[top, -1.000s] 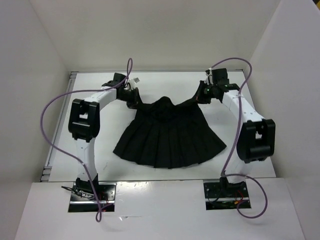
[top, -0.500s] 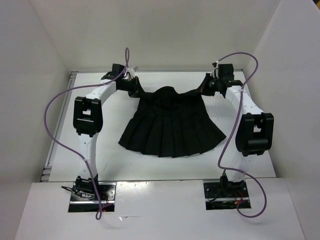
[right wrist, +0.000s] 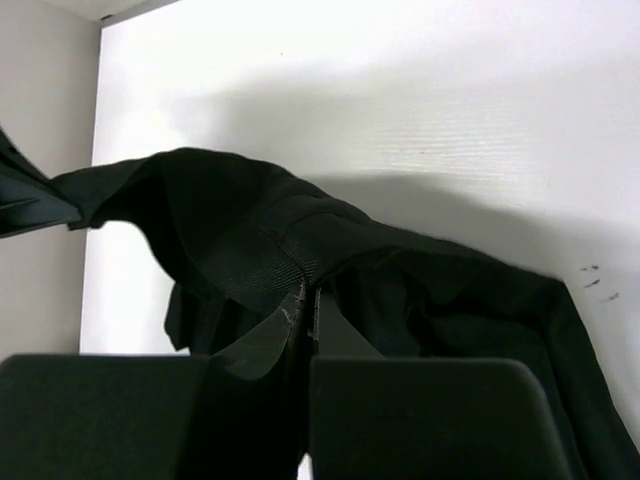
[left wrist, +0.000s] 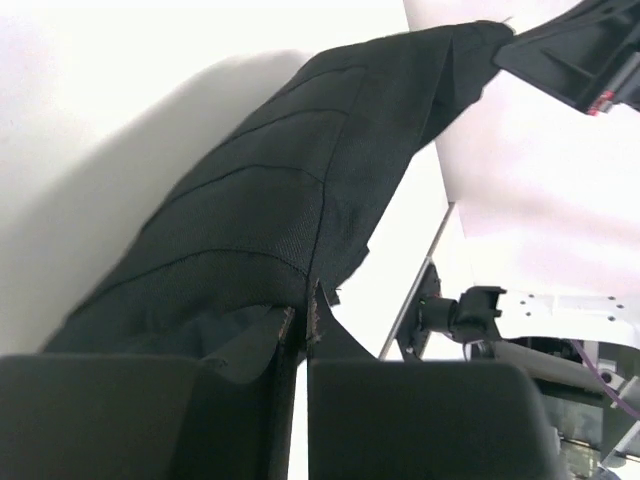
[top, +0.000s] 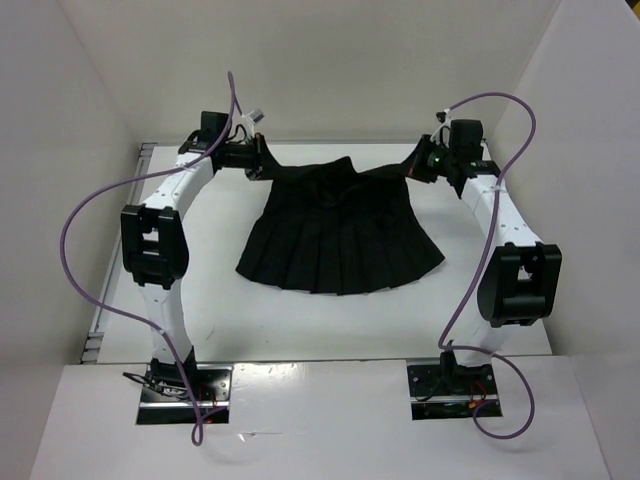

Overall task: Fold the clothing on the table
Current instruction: Fold the skirt

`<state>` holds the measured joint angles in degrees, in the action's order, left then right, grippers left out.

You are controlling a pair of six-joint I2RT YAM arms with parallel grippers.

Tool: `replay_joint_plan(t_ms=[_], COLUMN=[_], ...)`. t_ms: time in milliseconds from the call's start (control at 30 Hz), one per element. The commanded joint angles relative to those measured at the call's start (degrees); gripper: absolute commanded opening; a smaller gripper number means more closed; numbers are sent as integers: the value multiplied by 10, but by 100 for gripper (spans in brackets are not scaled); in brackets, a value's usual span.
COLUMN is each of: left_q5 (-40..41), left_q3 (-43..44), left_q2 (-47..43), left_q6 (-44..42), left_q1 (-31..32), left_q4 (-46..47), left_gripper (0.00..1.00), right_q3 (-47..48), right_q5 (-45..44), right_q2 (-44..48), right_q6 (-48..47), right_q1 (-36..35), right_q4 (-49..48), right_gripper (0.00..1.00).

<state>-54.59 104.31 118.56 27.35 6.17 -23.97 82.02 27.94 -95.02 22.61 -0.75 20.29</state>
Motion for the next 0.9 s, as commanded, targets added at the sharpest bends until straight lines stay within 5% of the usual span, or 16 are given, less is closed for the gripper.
replay_joint_plan(t_ms=[0,333,533,867], left_q5=[-38,15,67,135], left_q3=[0,-395,-472,-483], left_q2=[-46,-267,-290,-313], left_q6=[-25,-45,-88,-126], left_q1=[-6,0,18,18], left_q4=[-19,15,-40,-132], left_gripper=[0,0,0,1], right_q3=[21,-63,-91,-96], right_q5=[-2,-141,-262,-389], right_q2=[27,110,105,98], right_q6=[-6,-21,-10,34], right_q1=[5,17,17,-13], right_q4=[9,227,281,356], right_gripper=[0,0,0,0])
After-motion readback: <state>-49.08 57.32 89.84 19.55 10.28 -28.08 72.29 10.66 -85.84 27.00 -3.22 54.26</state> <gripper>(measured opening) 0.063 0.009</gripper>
